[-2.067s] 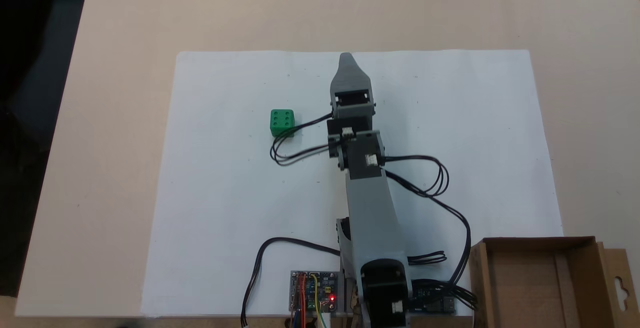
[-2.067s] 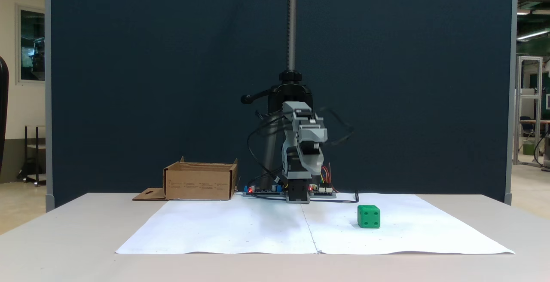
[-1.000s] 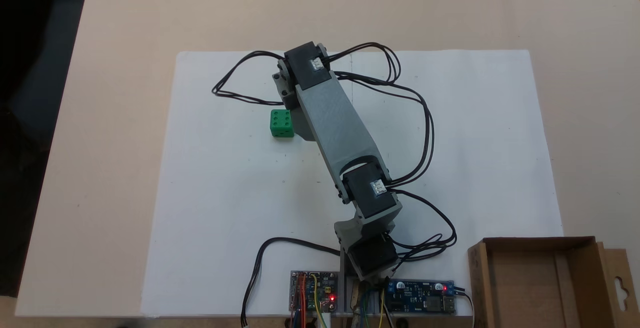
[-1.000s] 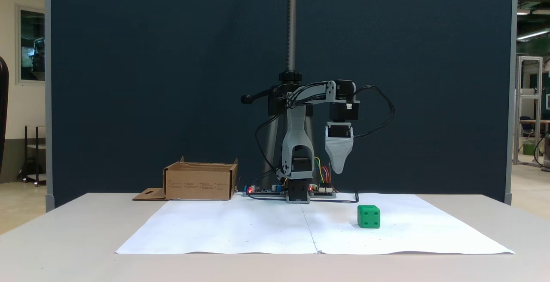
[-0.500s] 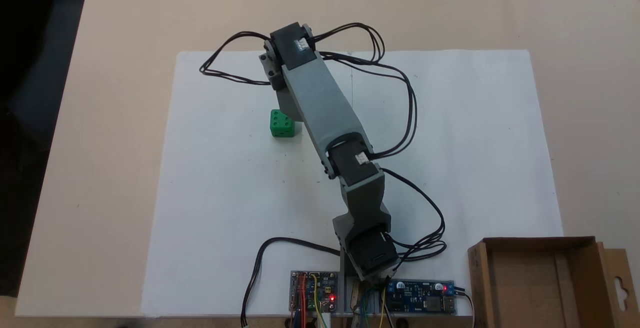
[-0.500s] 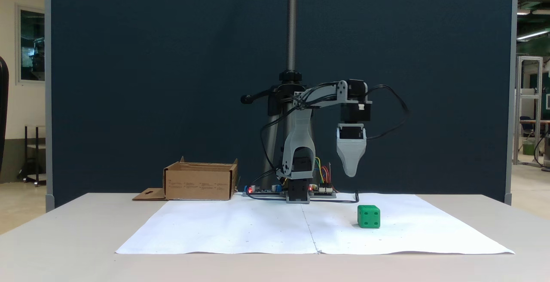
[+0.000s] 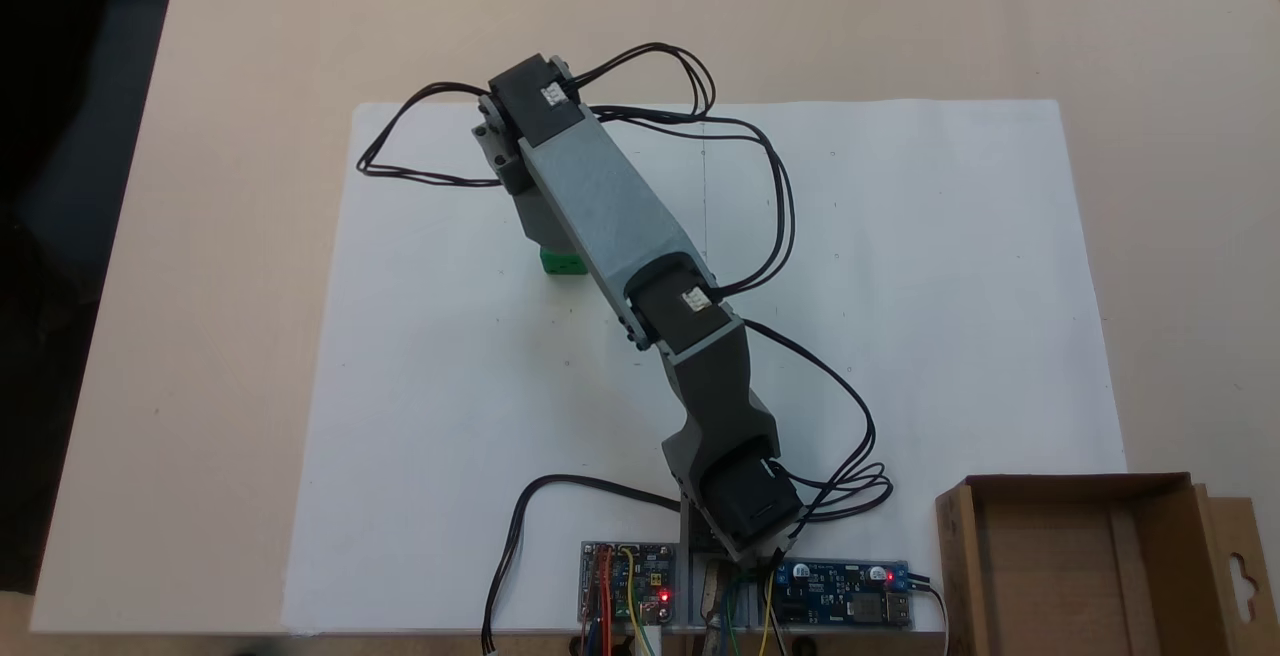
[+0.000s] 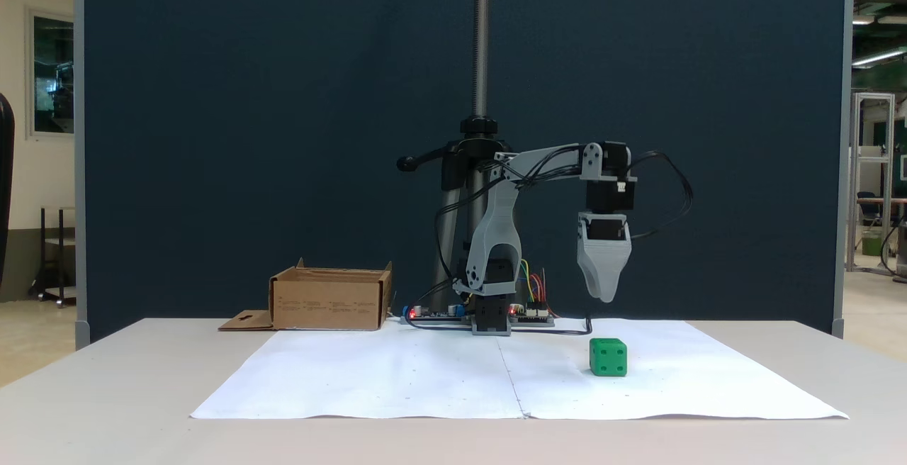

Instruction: Grasp a green dice and put it in the bin.

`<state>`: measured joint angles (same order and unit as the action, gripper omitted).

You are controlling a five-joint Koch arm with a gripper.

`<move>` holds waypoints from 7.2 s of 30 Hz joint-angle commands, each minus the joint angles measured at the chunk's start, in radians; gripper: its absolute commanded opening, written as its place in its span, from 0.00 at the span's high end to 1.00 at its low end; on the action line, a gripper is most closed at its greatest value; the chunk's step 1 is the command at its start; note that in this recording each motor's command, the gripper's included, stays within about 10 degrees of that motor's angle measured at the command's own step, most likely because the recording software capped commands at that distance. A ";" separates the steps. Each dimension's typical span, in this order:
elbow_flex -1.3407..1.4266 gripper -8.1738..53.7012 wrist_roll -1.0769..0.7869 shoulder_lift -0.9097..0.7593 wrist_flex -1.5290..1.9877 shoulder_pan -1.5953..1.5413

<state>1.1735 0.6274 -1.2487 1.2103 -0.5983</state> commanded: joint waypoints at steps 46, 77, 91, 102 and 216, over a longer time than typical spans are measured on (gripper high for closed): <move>0.003 0.22 0.092 0.202 -0.094 -0.044; 0.199 0.22 0.092 0.175 -0.253 0.008; 0.198 0.22 0.092 0.169 -0.299 -0.025; 0.198 0.22 0.092 0.152 -0.307 -0.049; 0.327 0.68 -0.505 -0.600 -0.308 1.523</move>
<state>1.5509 0.2071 -1.8040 0.8912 0.8928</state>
